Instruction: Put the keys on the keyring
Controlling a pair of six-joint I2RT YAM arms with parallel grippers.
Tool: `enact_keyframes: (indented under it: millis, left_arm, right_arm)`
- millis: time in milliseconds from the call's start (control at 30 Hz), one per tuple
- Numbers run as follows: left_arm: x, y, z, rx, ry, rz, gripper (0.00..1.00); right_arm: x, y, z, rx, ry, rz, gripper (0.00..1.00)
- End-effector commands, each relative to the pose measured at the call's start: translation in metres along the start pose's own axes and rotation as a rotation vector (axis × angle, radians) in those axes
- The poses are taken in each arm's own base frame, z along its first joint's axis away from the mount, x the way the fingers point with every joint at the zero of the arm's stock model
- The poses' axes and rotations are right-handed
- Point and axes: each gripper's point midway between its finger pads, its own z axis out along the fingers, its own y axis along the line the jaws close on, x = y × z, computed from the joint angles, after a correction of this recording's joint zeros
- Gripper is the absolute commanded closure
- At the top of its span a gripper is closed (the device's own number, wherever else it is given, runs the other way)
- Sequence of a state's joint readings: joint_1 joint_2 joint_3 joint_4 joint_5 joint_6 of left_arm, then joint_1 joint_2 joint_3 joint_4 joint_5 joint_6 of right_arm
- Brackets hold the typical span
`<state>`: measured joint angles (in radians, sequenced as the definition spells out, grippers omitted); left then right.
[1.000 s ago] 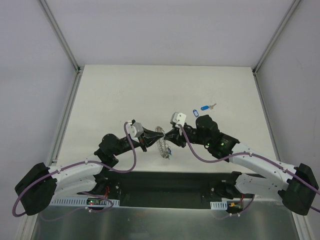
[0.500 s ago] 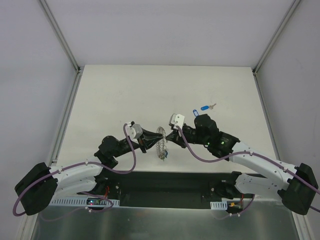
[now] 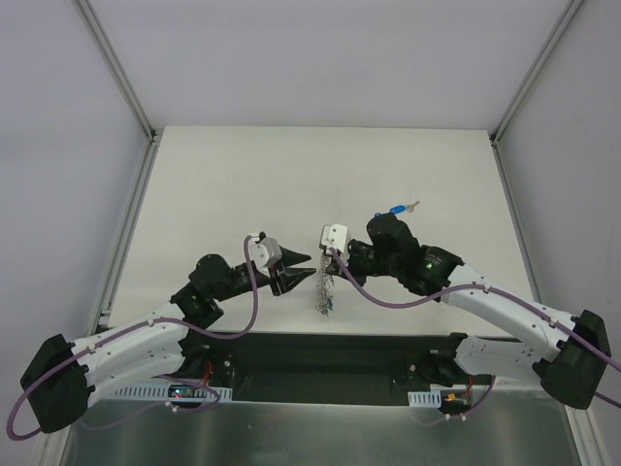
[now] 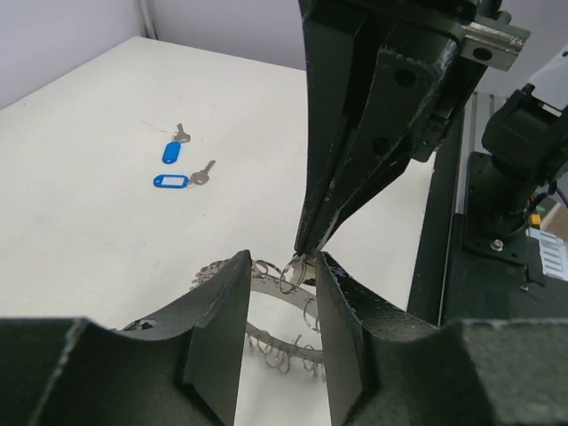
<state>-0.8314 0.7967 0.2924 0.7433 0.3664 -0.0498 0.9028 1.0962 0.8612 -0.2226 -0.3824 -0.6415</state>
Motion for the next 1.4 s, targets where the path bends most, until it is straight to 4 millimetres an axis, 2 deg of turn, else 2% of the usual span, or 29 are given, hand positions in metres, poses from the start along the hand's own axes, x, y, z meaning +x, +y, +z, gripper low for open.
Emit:
enact_keyframes:
  millis: [0,167,233,267,367,533,767,1167,1233,1267,1367]
  left_arm:
    - [0.008,-0.007,0.004,0.082,0.115,0.038,0.65]
    - [0.019,-0.019,0.009,0.229,0.179,0.057,0.64]
    - [0.018,-0.013,0.009,0.241,0.182,0.065,0.64]
    - [0.022,-0.017,0.008,0.291,0.187,0.054,0.64]
    - [0.022,-0.008,0.008,0.326,0.179,0.032,0.65]
    - [0.015,-0.015,0.01,0.448,0.167,0.032,0.67]
    - [0.021,-0.022,0.016,0.543,0.201,-0.039,0.7]
    - [0.028,-0.023,0.019,0.569,0.232,-0.103,0.84]
    - [0.027,-0.023,0.02,0.564,0.231,-0.104,0.97]
    - [0.027,-0.023,0.02,0.564,0.23,-0.104,1.0]
    - [0.025,-0.018,0.022,0.523,0.23,-0.104,1.0]
  right_arm:
    - [-0.023,-0.001,-0.004,-0.019,-0.035,-0.067,0.99]
    - [-0.023,0.005,-0.002,-0.041,-0.027,-0.083,0.99]
    - [-0.023,0.007,-0.002,-0.046,-0.025,-0.087,0.99]
    - [-0.023,0.008,-0.003,-0.049,-0.026,-0.09,0.99]
    - [-0.023,0.01,-0.003,-0.056,-0.026,-0.096,0.99]
    - [-0.022,0.012,-0.002,-0.062,-0.022,-0.099,0.99]
    - [-0.022,0.011,-0.002,-0.059,-0.02,-0.108,0.99]
    - [-0.023,0.01,-0.003,-0.052,-0.022,-0.109,0.99]
    - [-0.022,0.01,-0.003,-0.053,-0.019,-0.107,0.99]
    - [-0.022,0.01,-0.003,-0.053,-0.019,-0.105,0.99]
    - [-0.019,0.011,-0.004,-0.051,-0.012,-0.102,0.99]
